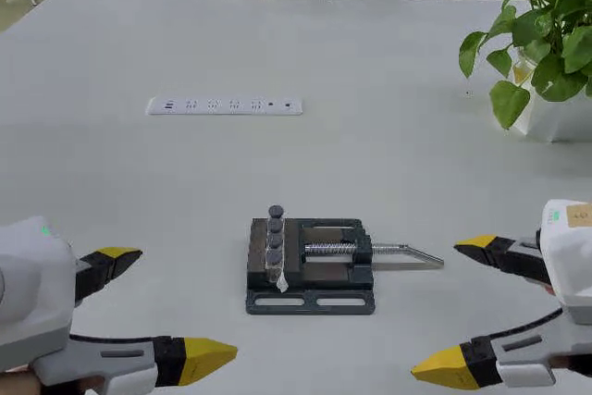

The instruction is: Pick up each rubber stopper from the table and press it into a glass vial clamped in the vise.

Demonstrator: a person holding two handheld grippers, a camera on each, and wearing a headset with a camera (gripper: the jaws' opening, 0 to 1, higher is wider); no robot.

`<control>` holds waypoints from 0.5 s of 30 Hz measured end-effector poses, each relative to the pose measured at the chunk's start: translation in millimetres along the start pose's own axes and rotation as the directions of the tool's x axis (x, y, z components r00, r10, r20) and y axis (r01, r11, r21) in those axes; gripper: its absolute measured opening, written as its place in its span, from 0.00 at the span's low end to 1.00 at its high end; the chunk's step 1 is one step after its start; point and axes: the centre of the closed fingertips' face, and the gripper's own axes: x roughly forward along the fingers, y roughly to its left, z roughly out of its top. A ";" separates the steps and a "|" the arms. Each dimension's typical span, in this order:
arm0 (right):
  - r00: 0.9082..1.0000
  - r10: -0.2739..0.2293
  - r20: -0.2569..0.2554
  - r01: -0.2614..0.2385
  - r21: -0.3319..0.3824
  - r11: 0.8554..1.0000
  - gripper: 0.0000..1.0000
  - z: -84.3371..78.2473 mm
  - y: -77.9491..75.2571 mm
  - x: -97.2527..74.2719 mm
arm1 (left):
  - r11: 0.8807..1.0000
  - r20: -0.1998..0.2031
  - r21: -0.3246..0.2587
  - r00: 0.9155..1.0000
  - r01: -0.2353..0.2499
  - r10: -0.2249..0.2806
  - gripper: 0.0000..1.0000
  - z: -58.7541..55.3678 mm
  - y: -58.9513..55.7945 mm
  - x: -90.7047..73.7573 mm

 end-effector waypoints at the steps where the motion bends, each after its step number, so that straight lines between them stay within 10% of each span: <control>1: 1.000 -0.001 0.001 0.001 0.001 1.000 0.99 -0.9 0.8 -0.5 | 1.000 -0.001 0.000 1.000 -0.001 0.001 0.99 -0.2 0.5 0.0; 15: 0.999 0.008 0.048 -0.011 0.053 0.999 0.99 2.9 11.9 -0.8 | 0.999 0.012 -0.036 0.999 -0.038 0.039 0.99 -0.3 3.9 -1.5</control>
